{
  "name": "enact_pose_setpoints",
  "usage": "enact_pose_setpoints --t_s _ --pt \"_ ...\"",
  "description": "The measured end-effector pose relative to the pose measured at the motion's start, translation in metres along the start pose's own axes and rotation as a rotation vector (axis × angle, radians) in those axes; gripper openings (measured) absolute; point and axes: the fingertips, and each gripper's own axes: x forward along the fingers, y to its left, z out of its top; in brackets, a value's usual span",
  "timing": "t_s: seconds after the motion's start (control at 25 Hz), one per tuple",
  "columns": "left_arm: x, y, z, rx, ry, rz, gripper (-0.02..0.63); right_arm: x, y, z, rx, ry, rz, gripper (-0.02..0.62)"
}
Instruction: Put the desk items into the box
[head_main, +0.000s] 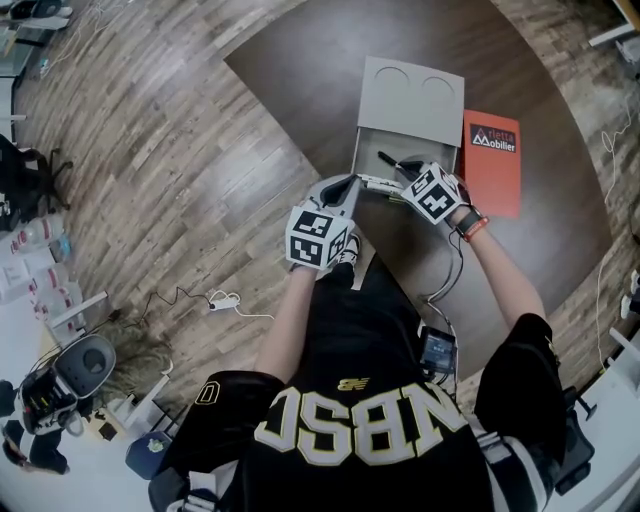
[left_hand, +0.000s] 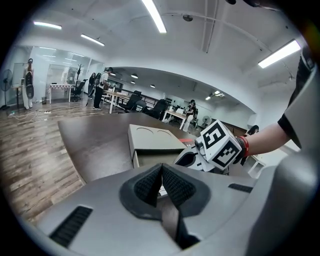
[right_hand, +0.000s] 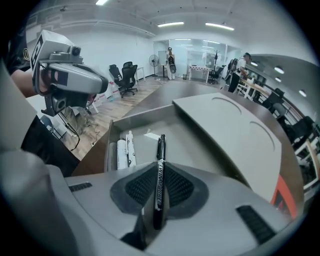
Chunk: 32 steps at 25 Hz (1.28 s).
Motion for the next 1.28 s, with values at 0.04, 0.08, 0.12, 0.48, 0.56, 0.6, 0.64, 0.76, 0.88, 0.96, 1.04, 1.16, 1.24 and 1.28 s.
enact_pose_setpoints --t_s 0.04,0.08,0.12,0.48,0.56,0.6,0.64,0.76,0.88,0.96,1.04,1.16,1.24,1.28 --pt "0.000 0.001 -0.001 -0.001 0.001 0.001 0.015 0.001 0.000 0.000 0.005 -0.004 0.003 0.055" --pt "0.000 0.001 -0.001 -0.001 0.001 0.002 0.015 0.001 0.000 0.001 0.015 -0.009 0.008 0.054" --pt "-0.001 0.002 -0.001 0.000 0.000 0.003 0.015 0.001 0.000 0.000 0.026 -0.011 0.015 0.055" --pt "-0.006 -0.004 0.010 0.018 -0.025 -0.004 0.015 -0.009 -0.004 0.000 0.132 -0.054 -0.016 0.092" --pt "-0.007 -0.006 0.015 0.024 -0.038 -0.011 0.015 -0.019 -0.006 0.001 0.166 -0.079 -0.047 0.089" --pt "-0.008 -0.006 0.018 0.027 -0.045 -0.014 0.015 -0.025 -0.007 0.003 0.180 -0.091 -0.064 0.089" --pt "-0.009 -0.006 0.021 0.029 -0.051 -0.017 0.015 -0.031 -0.009 0.004 0.196 -0.104 -0.083 0.089" --pt "-0.012 -0.010 0.030 0.035 -0.070 -0.032 0.015 -0.057 -0.014 0.006 0.271 -0.159 -0.142 0.087" --pt "-0.013 -0.019 0.039 0.052 -0.091 -0.050 0.015 -0.089 -0.022 0.007 0.374 -0.247 -0.202 0.080" --pt "-0.015 -0.026 0.046 0.064 -0.106 -0.062 0.015 -0.112 -0.026 0.005 0.448 -0.309 -0.246 0.071" --pt "-0.019 -0.032 0.053 0.073 -0.123 -0.070 0.015 -0.136 -0.026 0.004 0.513 -0.365 -0.285 0.067" --pt "-0.025 -0.042 0.066 0.087 -0.155 -0.080 0.015 -0.167 -0.022 0.002 0.595 -0.437 -0.336 0.067" --pt "-0.029 -0.049 0.074 0.104 -0.177 -0.089 0.015 -0.187 -0.018 0.001 0.631 -0.479 -0.386 0.067" --pt "-0.031 -0.053 0.080 0.114 -0.190 -0.092 0.015 -0.197 -0.016 0.000 0.645 -0.499 -0.412 0.067"
